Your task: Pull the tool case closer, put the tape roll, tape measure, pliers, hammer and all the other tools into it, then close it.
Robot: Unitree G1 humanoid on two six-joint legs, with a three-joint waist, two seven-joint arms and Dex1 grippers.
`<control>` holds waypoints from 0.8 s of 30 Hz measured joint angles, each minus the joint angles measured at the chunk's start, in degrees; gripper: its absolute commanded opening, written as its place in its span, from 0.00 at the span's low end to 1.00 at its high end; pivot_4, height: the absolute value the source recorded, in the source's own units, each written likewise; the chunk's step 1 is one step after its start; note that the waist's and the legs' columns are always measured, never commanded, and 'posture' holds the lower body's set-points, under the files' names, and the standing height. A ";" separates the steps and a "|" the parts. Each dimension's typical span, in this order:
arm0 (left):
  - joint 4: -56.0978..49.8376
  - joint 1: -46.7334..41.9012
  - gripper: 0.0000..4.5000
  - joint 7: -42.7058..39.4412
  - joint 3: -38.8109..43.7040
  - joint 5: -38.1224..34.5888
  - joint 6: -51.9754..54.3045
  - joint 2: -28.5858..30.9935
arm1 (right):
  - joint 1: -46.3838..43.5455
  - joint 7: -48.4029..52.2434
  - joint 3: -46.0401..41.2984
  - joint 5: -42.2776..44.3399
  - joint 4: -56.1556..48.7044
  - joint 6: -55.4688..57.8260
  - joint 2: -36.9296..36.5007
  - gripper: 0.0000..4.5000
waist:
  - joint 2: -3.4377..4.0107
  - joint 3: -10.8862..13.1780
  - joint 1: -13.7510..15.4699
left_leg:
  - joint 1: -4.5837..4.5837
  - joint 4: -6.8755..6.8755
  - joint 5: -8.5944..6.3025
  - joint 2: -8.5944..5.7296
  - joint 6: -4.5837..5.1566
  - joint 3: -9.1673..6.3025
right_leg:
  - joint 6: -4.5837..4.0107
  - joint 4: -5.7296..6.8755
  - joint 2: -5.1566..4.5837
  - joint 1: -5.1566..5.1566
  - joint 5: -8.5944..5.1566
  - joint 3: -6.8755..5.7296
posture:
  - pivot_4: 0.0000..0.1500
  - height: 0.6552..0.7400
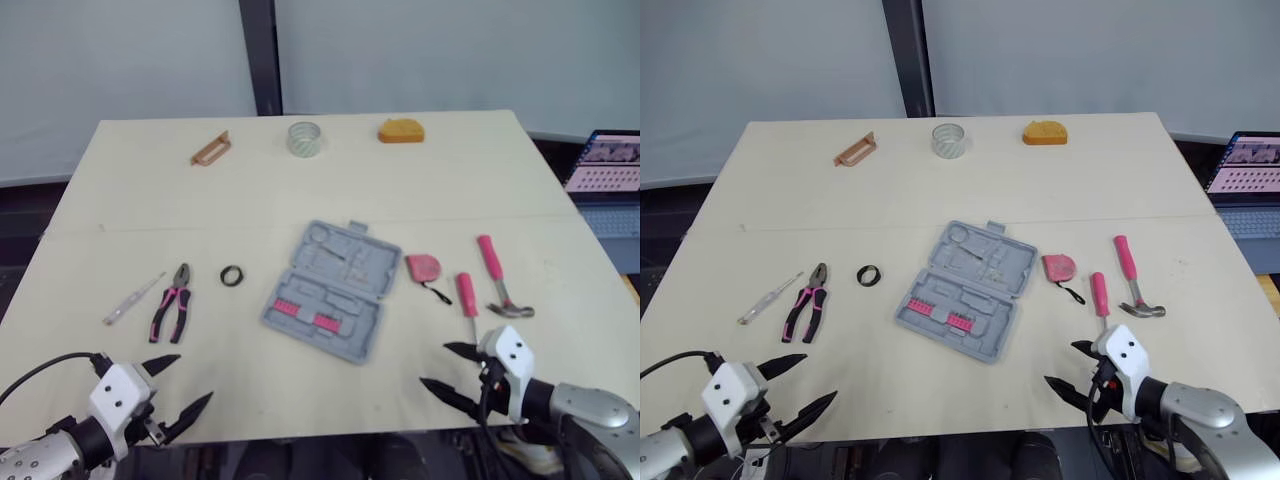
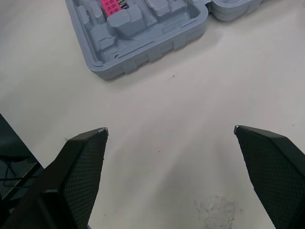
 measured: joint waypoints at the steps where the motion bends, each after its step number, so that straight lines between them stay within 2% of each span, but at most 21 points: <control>1: 0.00 0.00 0.99 0.00 0.00 0.00 0.00 0.00 | 0.00 0.00 0.00 0.00 0.00 0.00 0.00 1.00 | 0.00 0.00 0.00 | 0.00 0.00 0.00 0.00 0.00 0.00 | 0.00 0.00 0.00 0.00 0.00 0.00 | 1.00 1.00; 24: 0.04 -1.48 0.99 -0.39 -0.94 -0.01 0.73 0.06 | -0.10 0.08 1.22 -0.70 0.59 -2.14 0.69 1.00 | 0.00 0.00 -0.04 | 0.01 0.00 0.00 0.00 0.00 0.00 | 0.00 0.00 0.00 0.00 0.00 0.00 | 1.00 1.00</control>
